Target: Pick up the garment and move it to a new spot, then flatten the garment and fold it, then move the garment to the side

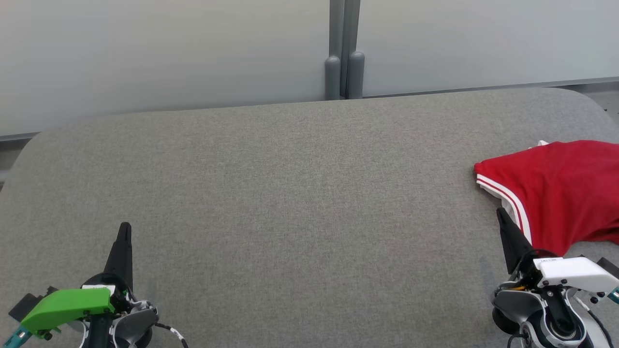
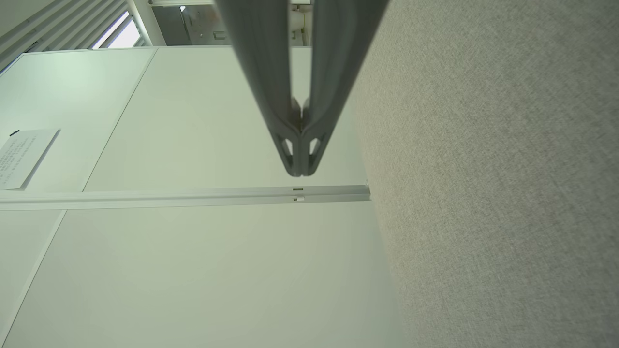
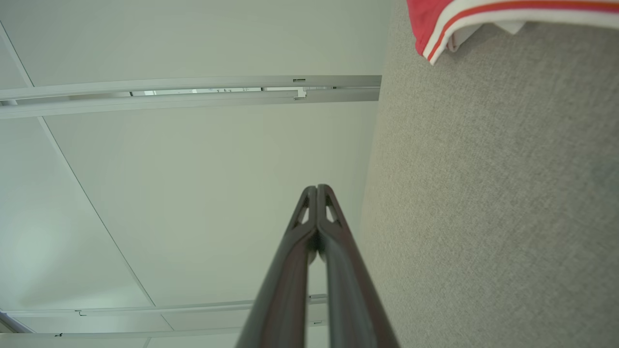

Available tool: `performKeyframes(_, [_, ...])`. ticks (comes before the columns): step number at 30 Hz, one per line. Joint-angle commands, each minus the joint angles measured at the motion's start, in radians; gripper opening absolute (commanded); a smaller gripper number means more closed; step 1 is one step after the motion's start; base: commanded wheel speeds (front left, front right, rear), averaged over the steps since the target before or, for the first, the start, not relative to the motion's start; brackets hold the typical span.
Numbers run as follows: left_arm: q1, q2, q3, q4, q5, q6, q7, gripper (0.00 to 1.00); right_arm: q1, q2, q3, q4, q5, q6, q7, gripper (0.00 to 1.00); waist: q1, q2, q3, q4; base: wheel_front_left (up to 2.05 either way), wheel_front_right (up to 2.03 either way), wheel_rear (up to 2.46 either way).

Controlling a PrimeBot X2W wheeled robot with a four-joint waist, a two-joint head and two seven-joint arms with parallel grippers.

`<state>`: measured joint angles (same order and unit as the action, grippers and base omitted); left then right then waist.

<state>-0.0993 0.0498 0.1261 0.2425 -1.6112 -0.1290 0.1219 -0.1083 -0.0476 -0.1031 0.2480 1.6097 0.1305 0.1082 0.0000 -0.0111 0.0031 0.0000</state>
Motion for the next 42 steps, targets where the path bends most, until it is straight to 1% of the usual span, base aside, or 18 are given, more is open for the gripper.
performKeyframes(1, [-0.015, 0.001, 0.002, -0.001, 0.000, -0.003, 0.003, 0.00, -0.011, -0.005, 0.001, 0.002, 0.008, 0.001, 0.003, 0.00, 0.0000, 0.0111, 0.000, 0.000, 0.00, 0.00, 0.00])
performKeyframes(42, [-0.014, 0.001, 0.001, -0.001, -0.001, -0.003, 0.002, 0.00, -0.011, -0.005, 0.002, 0.002, 0.008, 0.001, 0.002, 0.00, 0.0000, 0.0111, 0.000, 0.000, 0.00, 0.00, 0.00])
